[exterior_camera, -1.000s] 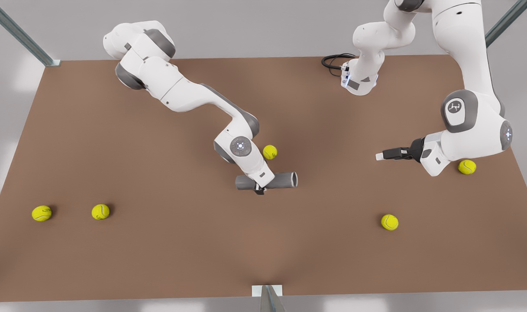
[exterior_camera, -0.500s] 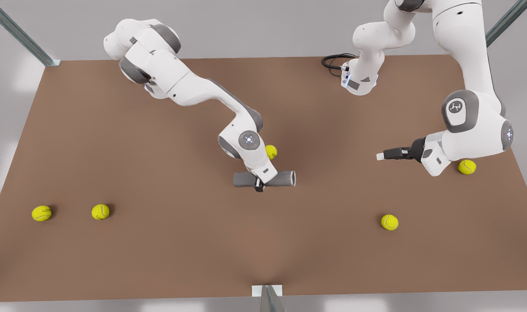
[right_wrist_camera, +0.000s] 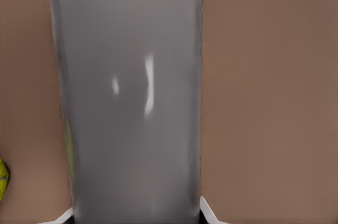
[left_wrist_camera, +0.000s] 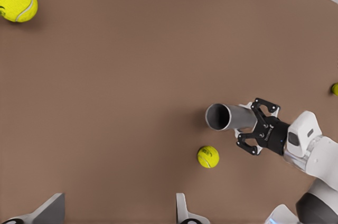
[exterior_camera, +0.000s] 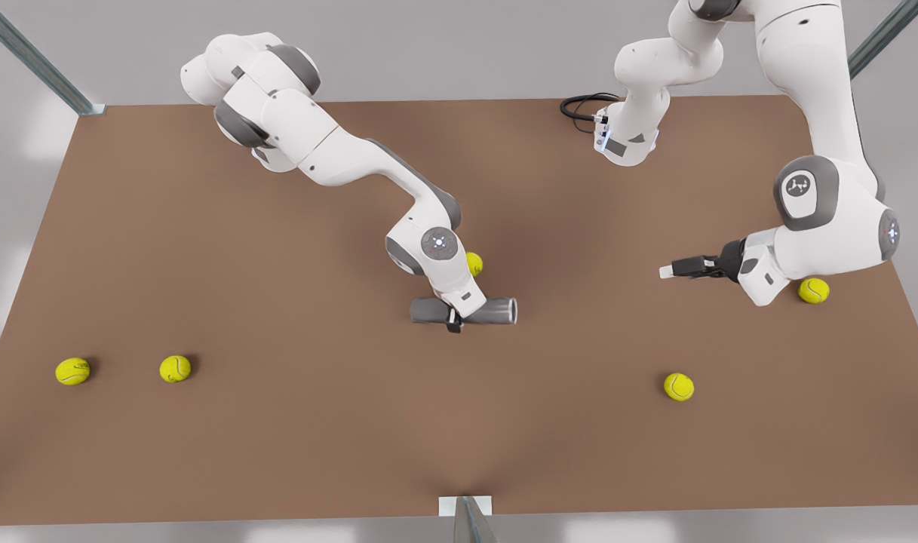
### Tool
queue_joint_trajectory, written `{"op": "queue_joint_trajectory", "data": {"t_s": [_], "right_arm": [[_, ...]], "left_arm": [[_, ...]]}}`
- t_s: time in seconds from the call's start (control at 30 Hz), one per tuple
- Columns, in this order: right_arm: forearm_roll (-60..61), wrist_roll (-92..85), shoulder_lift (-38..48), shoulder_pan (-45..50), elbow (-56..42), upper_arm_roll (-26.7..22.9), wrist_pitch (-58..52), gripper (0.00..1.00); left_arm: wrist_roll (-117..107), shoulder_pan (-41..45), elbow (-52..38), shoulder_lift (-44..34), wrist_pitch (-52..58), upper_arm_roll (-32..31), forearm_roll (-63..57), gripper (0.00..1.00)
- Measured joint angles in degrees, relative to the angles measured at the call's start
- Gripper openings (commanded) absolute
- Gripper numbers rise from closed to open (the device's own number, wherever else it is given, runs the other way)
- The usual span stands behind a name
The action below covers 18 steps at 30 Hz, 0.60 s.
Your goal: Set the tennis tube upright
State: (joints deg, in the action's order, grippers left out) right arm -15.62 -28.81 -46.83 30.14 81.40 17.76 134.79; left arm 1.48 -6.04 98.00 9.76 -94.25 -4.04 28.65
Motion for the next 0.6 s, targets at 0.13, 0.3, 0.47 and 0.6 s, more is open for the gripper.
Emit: {"op": "queue_joint_trajectory", "data": {"t_s": [0.13, 0.3, 0.47, 0.6], "right_arm": [[0.2, 2.36, 1.29, 0.26, -0.02, 0.09, -0.29, 1.0], [-1.78, 2.44, 0.58, 0.31, 0.34, 0.05, 4.06, 0.59], [-2.16, 6.24, 0.02, 0.69, 0.17, 0.07, 4.09, 1.0], [-7.01, 5.97, -0.78, 1.06, -0.18, 0.04, 4.18, 1.0]], "left_arm": [[-0.15, 0.04, -0.09, -0.18, 0.03, 0.0, 0.0, 1.0], [-0.74, -0.28, -0.14, -0.42, 0.73, 0.0, -0.05, 1.0], [-0.78, -0.22, -0.09, -0.53, 0.82, -0.09, -0.08, 1.0], [-0.87, -0.2, -0.09, -0.53, 0.82, -0.09, -0.08, 1.0]]}}
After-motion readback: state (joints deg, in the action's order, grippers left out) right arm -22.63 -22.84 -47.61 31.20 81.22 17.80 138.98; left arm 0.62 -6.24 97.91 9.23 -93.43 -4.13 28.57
